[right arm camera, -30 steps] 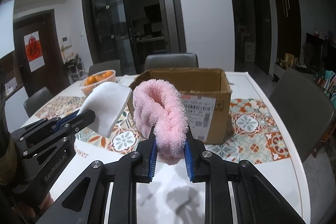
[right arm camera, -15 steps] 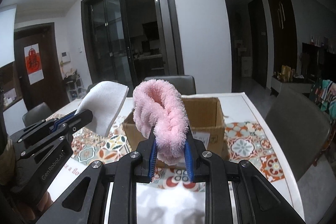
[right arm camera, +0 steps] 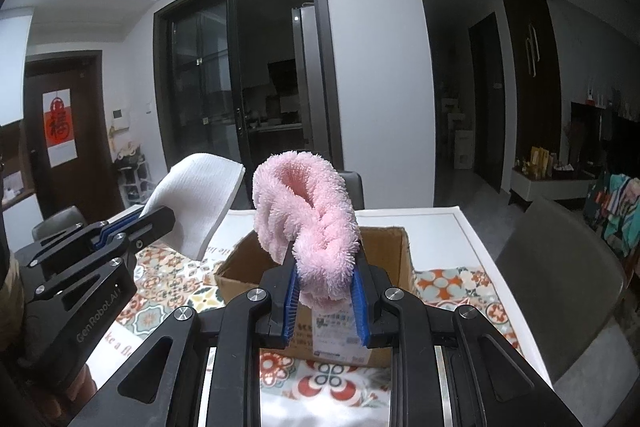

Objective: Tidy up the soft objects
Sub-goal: 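Carry the white tissue and pink headband up over the cardboard box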

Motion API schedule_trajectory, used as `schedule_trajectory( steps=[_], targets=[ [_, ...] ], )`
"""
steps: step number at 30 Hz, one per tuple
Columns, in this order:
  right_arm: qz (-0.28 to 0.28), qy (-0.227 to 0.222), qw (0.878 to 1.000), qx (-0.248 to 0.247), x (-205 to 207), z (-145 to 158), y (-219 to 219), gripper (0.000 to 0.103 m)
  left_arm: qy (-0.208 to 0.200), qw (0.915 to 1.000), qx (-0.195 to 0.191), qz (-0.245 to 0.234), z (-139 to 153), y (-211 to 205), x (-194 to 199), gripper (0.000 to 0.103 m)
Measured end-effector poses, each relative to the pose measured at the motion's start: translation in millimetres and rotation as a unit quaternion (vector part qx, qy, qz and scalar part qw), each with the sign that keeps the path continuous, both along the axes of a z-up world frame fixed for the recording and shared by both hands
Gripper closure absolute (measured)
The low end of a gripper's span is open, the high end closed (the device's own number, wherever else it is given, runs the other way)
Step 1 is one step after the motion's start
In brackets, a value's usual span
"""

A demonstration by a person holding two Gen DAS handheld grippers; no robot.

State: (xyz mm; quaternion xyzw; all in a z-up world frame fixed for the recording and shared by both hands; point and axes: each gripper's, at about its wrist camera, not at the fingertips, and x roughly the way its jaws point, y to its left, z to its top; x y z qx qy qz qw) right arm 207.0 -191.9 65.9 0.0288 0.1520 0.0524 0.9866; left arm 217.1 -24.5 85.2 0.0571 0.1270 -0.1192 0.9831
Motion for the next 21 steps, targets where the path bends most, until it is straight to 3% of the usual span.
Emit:
schedule_trajectory(
  steps=[14,21],
  targets=[
    [-0.009,0.007,1.0,-0.005,39,-6,-12,0.079,0.008,0.9998,0.019,-0.006,-14,-20,46,0.094],
    [-0.008,0.028,1.0,-0.004,68,-18,-11,0.079,0.042,0.9989,0.013,-0.014,-32,-26,76,0.094]
  ],
)
